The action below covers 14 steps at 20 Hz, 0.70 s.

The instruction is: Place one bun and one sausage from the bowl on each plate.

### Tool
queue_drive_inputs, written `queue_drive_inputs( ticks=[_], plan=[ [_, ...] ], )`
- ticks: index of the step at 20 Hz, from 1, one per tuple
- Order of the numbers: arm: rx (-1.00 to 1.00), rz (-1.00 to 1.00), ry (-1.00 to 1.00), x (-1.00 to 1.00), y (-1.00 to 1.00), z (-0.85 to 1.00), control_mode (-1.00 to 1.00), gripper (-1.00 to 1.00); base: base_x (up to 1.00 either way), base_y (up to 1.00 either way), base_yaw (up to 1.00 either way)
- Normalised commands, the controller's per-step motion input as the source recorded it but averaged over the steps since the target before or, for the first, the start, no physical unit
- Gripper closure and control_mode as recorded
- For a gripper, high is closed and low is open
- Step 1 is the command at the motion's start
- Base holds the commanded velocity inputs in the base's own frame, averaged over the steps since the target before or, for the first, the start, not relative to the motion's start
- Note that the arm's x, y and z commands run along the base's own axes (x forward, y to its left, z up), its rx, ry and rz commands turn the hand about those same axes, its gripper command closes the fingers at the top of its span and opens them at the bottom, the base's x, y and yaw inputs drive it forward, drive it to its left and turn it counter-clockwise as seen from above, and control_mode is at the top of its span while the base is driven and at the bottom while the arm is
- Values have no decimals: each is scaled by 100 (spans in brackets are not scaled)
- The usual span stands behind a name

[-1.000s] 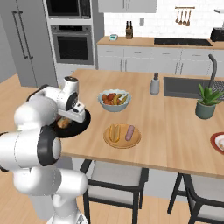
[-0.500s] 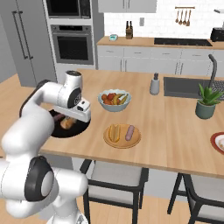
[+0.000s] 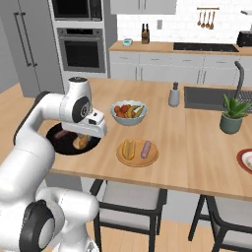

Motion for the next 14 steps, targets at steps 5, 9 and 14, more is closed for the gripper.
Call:
queue_drive_inputs(
  ticks=[5, 9, 14],
  plan=[
    [-6, 0, 0, -16, -47, 8, -100, 100, 0, 0, 0],
    [-7, 0, 0, -19, -25, 0, -100, 100, 0, 0, 0],
    [-2, 0, 0, -4, -8, 0, 100, 100, -8, -9, 0]
  ],
)
